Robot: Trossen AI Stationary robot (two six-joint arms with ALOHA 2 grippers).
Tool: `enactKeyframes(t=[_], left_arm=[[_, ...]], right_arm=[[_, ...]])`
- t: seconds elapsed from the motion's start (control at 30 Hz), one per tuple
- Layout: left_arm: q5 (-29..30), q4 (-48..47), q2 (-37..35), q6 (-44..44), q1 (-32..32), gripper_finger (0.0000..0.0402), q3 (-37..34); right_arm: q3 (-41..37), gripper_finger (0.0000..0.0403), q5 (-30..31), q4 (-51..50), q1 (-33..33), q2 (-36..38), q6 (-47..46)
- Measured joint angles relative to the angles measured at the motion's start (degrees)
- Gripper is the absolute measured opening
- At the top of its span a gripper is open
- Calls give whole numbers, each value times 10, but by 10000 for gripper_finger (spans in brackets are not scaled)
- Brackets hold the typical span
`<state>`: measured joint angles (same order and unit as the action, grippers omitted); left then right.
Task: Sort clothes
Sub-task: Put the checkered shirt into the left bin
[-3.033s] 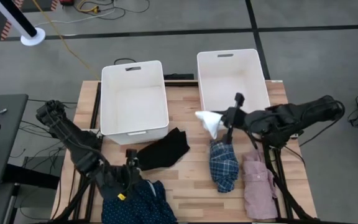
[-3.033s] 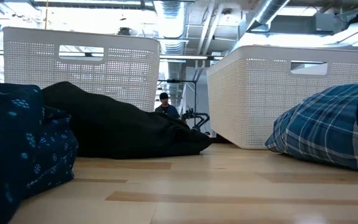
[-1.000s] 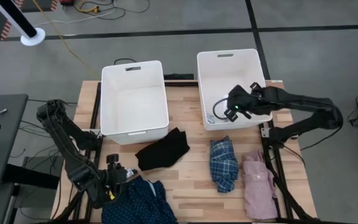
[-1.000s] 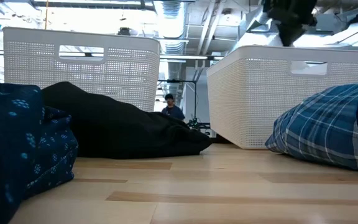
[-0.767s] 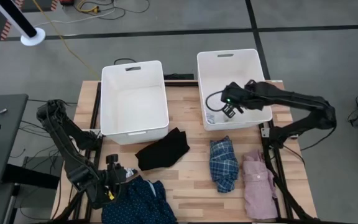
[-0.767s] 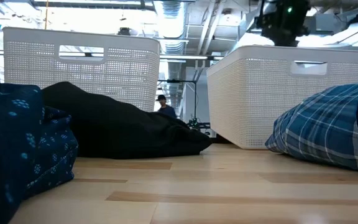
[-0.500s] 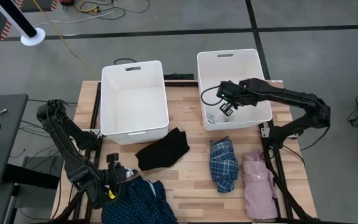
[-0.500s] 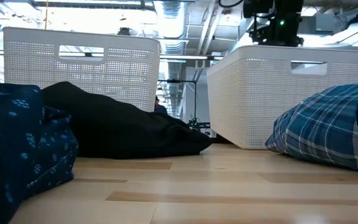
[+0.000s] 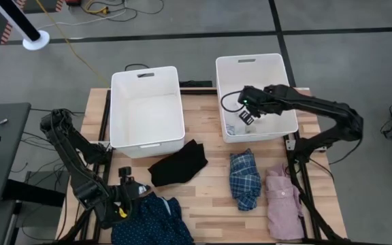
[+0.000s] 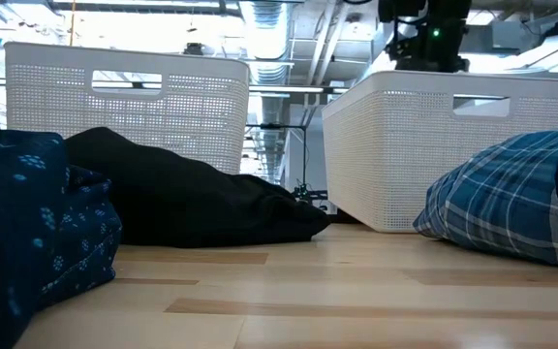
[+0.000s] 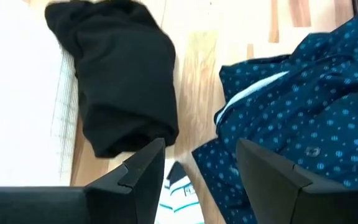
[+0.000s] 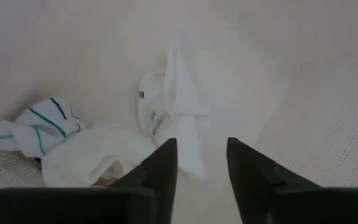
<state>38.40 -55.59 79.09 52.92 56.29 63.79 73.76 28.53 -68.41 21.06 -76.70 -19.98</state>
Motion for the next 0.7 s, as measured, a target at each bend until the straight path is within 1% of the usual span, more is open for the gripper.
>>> enactKeyframes(t=[0.17,0.27,0.47,0.7], left_arm=[[17,14,0,-19,-4,194,0],[18,11,0,-19,-6,194,0],[16,10,0,-21,-6,194,0],[15,10,0,-21,-6,194,0]], right_arm=[[0,219,0,17,-11,34,4],[0,244,0,33,-30,61,10],[0,250,0,79,-102,115,30],[0,249,0,107,-227,143,52]])
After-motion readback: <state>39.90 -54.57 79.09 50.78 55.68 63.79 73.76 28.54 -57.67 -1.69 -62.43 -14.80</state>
